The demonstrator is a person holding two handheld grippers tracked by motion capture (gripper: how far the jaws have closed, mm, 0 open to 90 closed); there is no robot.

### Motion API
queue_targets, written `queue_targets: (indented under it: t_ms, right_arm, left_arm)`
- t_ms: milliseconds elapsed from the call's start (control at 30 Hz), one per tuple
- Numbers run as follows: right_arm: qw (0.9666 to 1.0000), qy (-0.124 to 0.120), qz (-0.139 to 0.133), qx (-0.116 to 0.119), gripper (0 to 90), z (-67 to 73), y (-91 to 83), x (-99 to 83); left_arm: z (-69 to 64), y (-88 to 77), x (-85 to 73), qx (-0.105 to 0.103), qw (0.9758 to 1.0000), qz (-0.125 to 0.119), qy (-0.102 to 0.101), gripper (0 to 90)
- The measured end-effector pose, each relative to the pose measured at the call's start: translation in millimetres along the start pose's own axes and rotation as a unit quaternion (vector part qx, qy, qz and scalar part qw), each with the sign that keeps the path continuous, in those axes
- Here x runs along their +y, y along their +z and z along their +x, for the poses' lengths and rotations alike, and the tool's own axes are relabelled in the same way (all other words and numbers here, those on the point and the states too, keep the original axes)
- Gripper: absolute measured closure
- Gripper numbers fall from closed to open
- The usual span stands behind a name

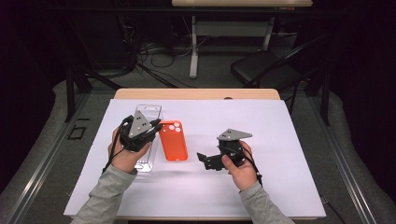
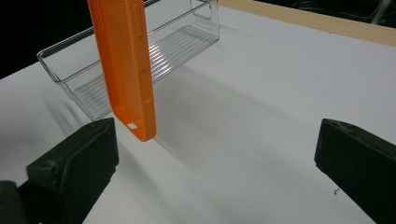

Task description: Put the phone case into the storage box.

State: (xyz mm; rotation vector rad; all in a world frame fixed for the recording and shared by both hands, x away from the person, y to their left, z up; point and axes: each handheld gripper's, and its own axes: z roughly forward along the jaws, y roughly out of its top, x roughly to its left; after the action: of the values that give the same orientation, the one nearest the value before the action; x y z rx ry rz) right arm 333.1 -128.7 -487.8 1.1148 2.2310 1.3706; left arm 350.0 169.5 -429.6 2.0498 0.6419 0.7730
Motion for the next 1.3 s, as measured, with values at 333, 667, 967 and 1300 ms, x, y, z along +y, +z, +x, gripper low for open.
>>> queue_targets:
  t_ms: [333,667,967,1300]
  right_arm:
    - [1.0,-0.002,0.002,-0.002,0.0,0.2,-0.3,-0.6]
    - [1.0,0.002,0.003,-0.003,0.0,-3.4,-1.2,-0.9]
    - [1.0,0.006,0.0,-0.007,0.0,-7.1,-1.0,-0.7]
    - [0.9999,0.008,0.001,-0.013,0.0,-9.0,-1.3,-1.1]
  left_arm:
    - [1.8,1.4,-1.7,-0.004,1.0,0.002,-0.008,81.3]
    - [8.3,5.7,1.0,0.0,0.9999,-0.007,-0.008,81.3]
    - [23.4,8.7,5.8,0.004,0.9998,-0.005,-0.017,81.4]
    - [43.0,2.3,19.8,0.018,0.9996,-0.022,0.007,81.4]
